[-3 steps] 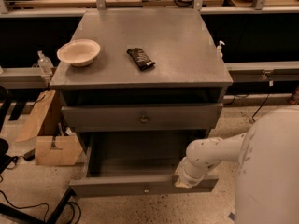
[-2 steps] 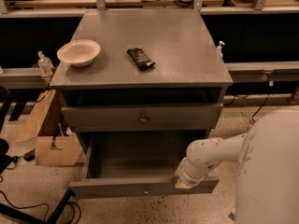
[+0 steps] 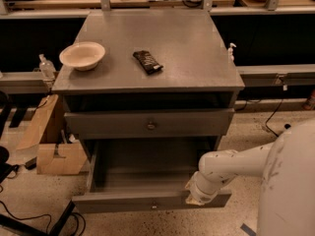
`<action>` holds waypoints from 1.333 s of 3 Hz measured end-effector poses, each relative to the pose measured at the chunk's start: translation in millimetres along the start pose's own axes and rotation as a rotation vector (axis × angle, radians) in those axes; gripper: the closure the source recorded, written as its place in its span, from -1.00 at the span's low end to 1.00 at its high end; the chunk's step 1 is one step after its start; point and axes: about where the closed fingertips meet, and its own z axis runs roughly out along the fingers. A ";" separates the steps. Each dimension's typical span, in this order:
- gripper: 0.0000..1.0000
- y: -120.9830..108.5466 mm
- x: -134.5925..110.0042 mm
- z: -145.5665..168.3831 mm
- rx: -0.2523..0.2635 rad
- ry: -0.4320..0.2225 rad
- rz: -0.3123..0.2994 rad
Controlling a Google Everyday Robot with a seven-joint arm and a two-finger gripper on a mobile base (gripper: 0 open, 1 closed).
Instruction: Open middle drawer
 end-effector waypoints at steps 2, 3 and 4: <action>0.65 -1.4 -1.0 -2.3 0.000 0.000 0.000; 0.19 -1.3 -1.0 -2.3 0.000 0.000 0.000; -0.28 -1.3 -1.0 -2.3 0.000 0.000 0.000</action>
Offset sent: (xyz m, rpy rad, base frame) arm 0.0014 0.0004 0.0023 0.0000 0.0000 0.0000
